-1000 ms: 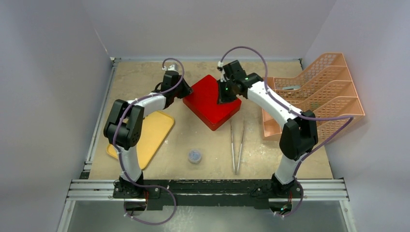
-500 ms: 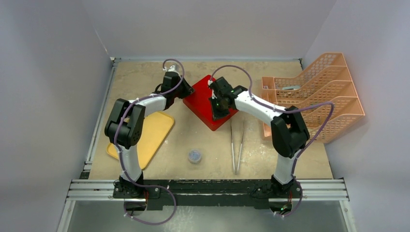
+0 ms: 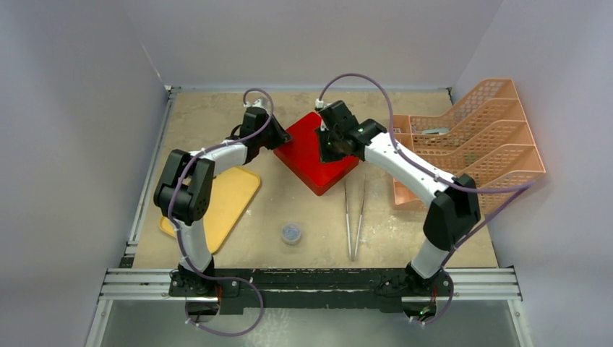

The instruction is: Pack the chocolate

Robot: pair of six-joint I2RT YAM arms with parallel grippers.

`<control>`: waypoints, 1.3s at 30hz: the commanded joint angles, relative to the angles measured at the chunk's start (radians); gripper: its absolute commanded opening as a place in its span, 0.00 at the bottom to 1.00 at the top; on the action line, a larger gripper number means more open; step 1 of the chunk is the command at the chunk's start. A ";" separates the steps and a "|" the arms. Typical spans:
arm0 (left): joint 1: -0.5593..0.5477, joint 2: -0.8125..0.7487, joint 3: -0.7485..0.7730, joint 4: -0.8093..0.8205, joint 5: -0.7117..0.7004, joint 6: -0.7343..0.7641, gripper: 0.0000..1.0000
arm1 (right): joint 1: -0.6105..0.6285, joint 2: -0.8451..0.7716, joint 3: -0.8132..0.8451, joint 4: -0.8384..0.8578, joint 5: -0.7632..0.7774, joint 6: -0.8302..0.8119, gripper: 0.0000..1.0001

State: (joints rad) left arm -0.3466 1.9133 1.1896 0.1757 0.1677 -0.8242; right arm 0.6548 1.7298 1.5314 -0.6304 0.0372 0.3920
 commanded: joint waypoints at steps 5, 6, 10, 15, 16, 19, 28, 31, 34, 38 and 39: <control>0.012 -0.192 0.070 -0.141 -0.090 0.092 0.20 | -0.021 -0.096 -0.051 0.157 0.148 -0.025 0.00; 0.012 -0.207 0.072 -0.159 -0.120 0.112 0.22 | -0.034 -0.098 -0.069 0.191 0.139 -0.034 0.00; 0.020 -0.221 0.081 -0.215 -0.151 0.136 0.23 | -0.102 -0.068 -0.088 0.283 0.105 -0.082 0.00; 0.021 -0.236 0.053 -0.201 -0.149 0.142 0.25 | -0.162 0.008 -0.087 0.301 0.059 -0.089 0.00; 0.021 -0.228 0.055 -0.206 -0.156 0.147 0.26 | -0.168 0.020 -0.096 0.309 0.067 -0.088 0.00; 0.021 -0.186 0.070 -0.229 -0.141 0.148 0.27 | -0.191 0.065 -0.135 0.333 0.078 -0.081 0.00; 0.021 -0.186 0.020 -0.201 -0.119 0.138 0.28 | -0.234 0.121 -0.155 0.282 0.081 -0.048 0.00; 0.021 -0.236 0.010 -0.222 -0.109 0.153 0.33 | -0.234 0.046 -0.166 0.276 0.068 -0.047 0.00; 0.021 -0.304 0.005 -0.257 -0.091 0.178 0.50 | -0.233 -0.041 -0.176 0.261 0.058 -0.040 0.10; 0.021 -0.425 -0.009 -0.320 -0.079 0.229 0.67 | -0.233 -0.167 -0.226 0.262 0.061 -0.035 0.33; 0.021 -0.453 -0.014 -0.334 -0.076 0.244 0.70 | -0.232 -0.198 -0.238 0.262 0.061 -0.033 0.39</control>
State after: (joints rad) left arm -0.3321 1.6199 1.1793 -0.1387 0.0639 -0.6521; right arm 0.4232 1.6840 1.3155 -0.3672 0.1043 0.3485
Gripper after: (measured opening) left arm 0.650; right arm 0.306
